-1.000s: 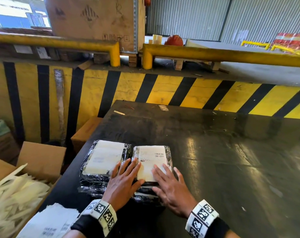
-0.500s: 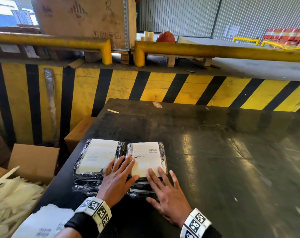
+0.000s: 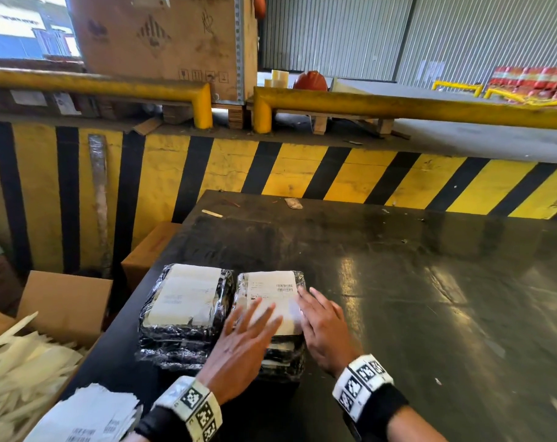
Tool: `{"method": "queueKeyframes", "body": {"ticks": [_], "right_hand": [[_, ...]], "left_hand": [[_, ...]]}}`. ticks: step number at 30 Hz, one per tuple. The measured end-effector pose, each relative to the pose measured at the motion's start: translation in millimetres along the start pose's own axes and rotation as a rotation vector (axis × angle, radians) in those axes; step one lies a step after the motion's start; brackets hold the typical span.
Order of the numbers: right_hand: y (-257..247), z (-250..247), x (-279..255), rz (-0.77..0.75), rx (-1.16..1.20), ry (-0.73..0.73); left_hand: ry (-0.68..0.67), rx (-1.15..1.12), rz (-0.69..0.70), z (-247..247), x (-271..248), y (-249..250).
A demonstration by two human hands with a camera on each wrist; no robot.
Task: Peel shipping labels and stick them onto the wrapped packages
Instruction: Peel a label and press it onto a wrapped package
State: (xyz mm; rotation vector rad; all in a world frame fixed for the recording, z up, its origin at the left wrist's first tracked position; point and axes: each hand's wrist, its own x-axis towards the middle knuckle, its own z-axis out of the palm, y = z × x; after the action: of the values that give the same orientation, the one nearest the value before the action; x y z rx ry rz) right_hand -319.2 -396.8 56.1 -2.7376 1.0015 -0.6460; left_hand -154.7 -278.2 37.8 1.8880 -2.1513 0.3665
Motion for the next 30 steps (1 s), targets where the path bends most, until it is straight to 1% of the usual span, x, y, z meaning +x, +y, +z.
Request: {"method": "queueKeyframes", "body": {"ticks": [1, 2, 4, 5, 7, 10, 12, 15, 16, 18, 21, 23, 25, 27, 30], "right_hand": [[-2, 4, 12, -0.003, 0.034, -0.03], [-4, 8, 21, 0.016, 0.084, -0.08], [-7, 20, 29, 0.089, 0.174, -0.126], [-8, 25, 29, 0.126, 0.217, -0.11], [-7, 34, 25, 0.155, 0.268, -0.048], [-3, 39, 25, 0.149, 0.286, -0.019], [-3, 41, 26, 0.143, 0.284, -0.011], [-4, 42, 26, 0.146, 0.278, -0.015], [-4, 42, 26, 0.148, 0.275, -0.014], [-3, 42, 27, 0.152, 0.265, -0.012], [0, 43, 27, 0.148, 0.264, -0.028], [1, 43, 26, 0.147, 0.27, -0.032], [-1, 43, 25, 0.145, 0.275, -0.025], [-3, 42, 25, 0.147, 0.28, -0.016], [-5, 42, 25, 0.145, 0.286, 0.006]], "left_hand": [[-0.014, 0.007, 0.053, 0, 2, 7], [-0.028, 0.032, 0.075, 1, 2, 12], [-0.061, 0.097, 0.032, 4, -3, 15], [-0.075, 0.12, 0.002, 5, -9, 13], [-0.062, 0.146, -0.056, 8, -25, 9], [-0.042, 0.135, -0.132, 5, -48, 6], [0.0, 0.084, -0.175, -3, -54, 6], [0.101, -0.03, -0.2, -14, -43, 3], [0.11, -0.067, -0.187, -17, -34, 3], [0.087, -0.085, -0.119, -20, -11, 1], [-0.037, -0.03, -0.052, -17, 14, 1], [-0.088, -0.012, -0.072, -13, 12, 0], [-0.096, -0.039, -0.14, -10, -1, -5], [-0.068, -0.07, -0.192, -11, -15, -12], [0.002, -0.043, -0.203, -18, -20, -19]]}}
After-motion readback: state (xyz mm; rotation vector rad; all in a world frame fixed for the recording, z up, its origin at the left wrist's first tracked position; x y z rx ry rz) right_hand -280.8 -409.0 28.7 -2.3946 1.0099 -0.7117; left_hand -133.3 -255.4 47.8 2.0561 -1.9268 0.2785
